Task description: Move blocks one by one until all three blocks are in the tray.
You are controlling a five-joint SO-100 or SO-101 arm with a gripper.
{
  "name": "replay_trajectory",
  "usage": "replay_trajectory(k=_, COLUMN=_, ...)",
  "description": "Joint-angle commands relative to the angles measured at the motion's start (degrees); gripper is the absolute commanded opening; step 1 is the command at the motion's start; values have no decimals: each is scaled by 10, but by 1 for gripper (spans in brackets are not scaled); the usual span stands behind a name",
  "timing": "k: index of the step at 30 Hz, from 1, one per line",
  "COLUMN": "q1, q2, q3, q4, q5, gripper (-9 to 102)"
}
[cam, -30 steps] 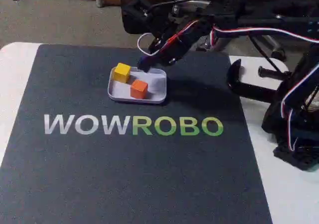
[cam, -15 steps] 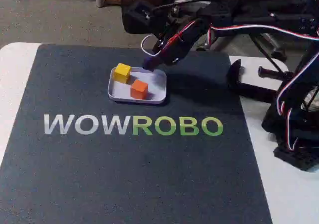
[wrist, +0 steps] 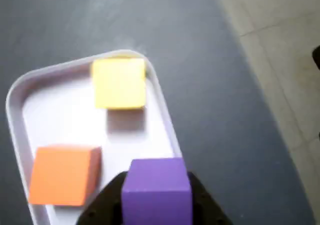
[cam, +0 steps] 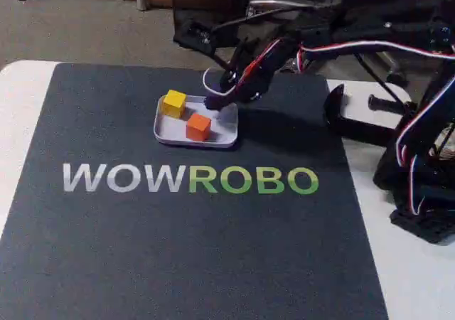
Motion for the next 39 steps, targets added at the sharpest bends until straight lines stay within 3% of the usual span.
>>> replay_trajectory(k=1, q1=-5, q2=11, q3=4, q4=-11, q5=-13, gripper=4)
replay_trajectory(k=13, q1=-19, q2=47, q3=21, q4=-17, q5=-34, gripper=25)
replay_trajectory(k=26, q1=-98, q2=314, q3=193, q4=-14, q5=-12, gripper=24)
replay_trajectory(k=35, q1=-190, q2=605, q3=427, q4=-5, q5=-13, gripper=7)
replay_trajectory(k=39, q1=-225, q2=773, q3=506, q4=94, q5=-12, gripper=-1)
